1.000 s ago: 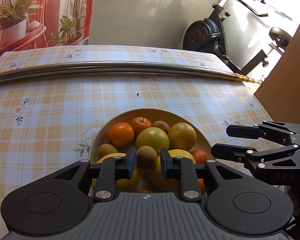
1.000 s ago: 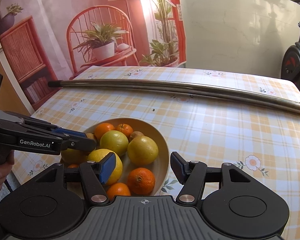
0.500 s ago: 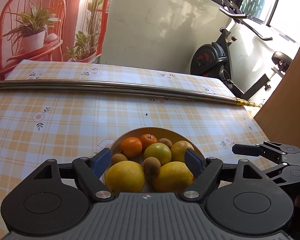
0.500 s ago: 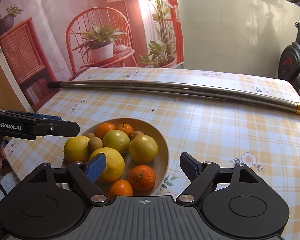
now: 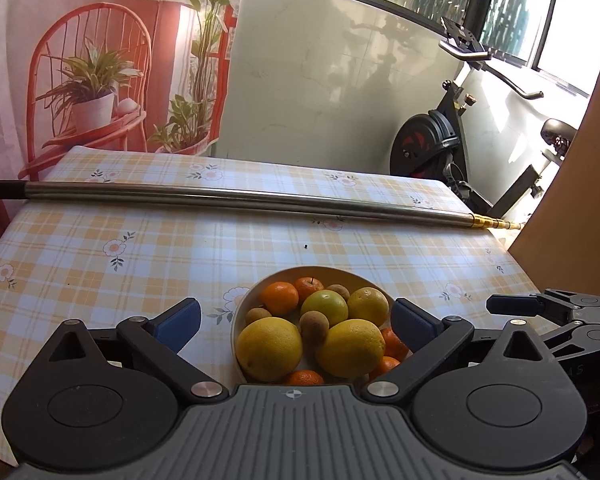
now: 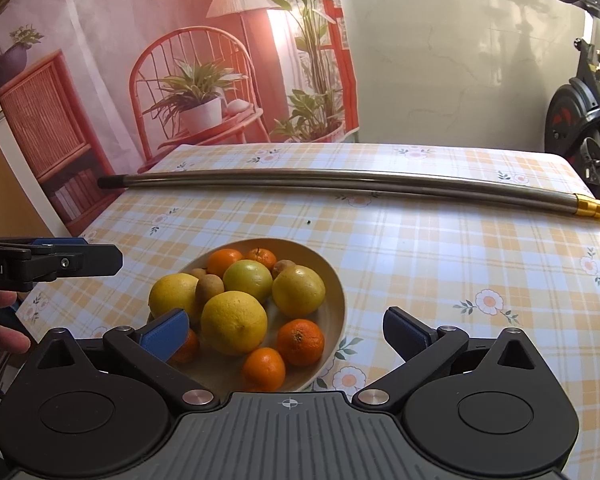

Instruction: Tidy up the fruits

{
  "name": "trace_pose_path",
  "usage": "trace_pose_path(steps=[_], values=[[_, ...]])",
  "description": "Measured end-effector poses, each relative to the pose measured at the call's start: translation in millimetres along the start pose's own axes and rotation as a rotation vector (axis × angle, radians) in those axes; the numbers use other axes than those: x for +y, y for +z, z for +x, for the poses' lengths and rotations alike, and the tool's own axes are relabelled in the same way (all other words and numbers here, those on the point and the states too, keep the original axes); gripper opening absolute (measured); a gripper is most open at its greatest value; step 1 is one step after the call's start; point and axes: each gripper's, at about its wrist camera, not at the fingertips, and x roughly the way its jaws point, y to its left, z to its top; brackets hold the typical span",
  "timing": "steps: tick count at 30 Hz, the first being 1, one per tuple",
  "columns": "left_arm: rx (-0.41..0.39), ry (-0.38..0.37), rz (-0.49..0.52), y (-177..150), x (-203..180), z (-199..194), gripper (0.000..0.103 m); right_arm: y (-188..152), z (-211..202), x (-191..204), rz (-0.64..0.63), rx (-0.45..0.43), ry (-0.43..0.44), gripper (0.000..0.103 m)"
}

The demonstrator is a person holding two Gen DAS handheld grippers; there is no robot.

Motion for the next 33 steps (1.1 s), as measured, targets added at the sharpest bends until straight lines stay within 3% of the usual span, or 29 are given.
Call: trace_pose_path(steps=[13,27,33], values=[[-0.163,0.029,0.027,23,-23,-69,0.103,7,-63,22,-0.026,-0.134,-0.051,0.103],[-0.468,0.093,0.131,74,-94,-162,0.103,71,-181,36,-0.024,-0.416,-0.154,0.103],[-0.521,0.144,0.160,80,-116,-180,0.103,79,-223,37,-0.038,-0.486,-0.166,0.103]])
